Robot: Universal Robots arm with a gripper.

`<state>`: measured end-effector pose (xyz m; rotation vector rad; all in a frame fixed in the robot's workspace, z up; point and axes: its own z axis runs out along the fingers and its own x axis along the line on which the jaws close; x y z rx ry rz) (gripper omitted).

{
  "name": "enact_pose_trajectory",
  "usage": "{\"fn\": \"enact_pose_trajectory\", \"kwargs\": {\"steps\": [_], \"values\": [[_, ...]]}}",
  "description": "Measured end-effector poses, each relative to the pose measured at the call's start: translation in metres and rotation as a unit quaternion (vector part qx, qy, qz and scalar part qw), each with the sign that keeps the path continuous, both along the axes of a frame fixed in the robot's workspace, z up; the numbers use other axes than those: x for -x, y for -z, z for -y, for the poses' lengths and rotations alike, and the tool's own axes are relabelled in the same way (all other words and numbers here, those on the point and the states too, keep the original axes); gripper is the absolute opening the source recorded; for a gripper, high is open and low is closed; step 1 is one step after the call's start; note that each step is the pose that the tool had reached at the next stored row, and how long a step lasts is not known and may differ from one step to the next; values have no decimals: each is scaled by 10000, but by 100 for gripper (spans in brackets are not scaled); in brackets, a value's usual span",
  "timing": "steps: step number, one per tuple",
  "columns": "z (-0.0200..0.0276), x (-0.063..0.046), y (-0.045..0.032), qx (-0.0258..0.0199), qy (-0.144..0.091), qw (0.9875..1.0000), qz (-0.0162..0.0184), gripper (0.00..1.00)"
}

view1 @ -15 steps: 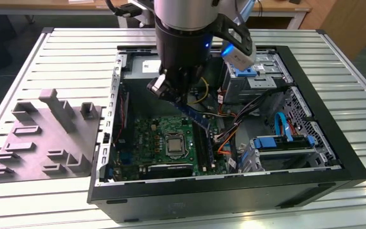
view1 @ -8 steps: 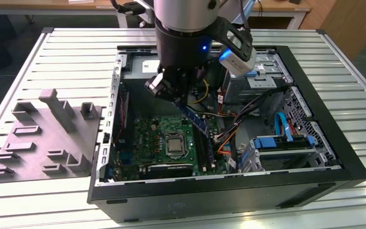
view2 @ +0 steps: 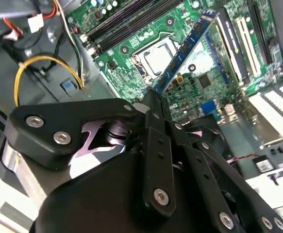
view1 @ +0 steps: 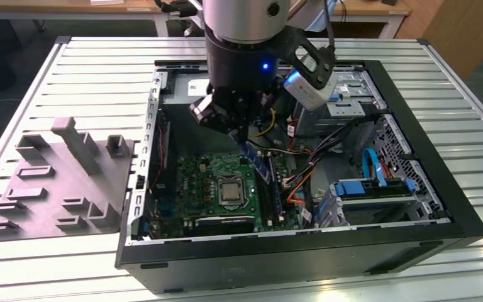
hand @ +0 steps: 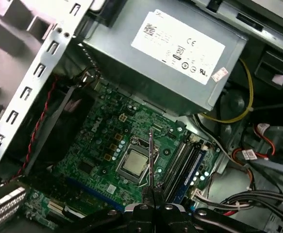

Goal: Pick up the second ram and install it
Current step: 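Insert the second ram into the second slot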

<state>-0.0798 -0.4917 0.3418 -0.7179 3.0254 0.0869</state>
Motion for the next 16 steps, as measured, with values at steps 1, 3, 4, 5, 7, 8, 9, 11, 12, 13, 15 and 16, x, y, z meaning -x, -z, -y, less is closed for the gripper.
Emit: {"fn": "enact_pose_trajectory", "kwargs": {"steps": [1,3,4,5,7,8,9,11,12,13,15,16], "values": [[0,0,2,0,92,10000,0,12],[0,0,5,0,272,9996,0,12],[0,0,7,0,362,9993,0,12],[0,0,9,0,453,9990,0,12],[0,0,12,0,632,9980,0,12],[0,0,14,0,721,9974,0,12],[0,0,16,0,811,9967,0,12],[0,0,20,0,995,9950,0,12],[0,0,22,0,1085,9941,0,12],[0,0,23,0,1174,9931,0,12],[0,0,27,0,1361,9907,0,12],[0,0,30,0,1450,9894,0,12]]}}
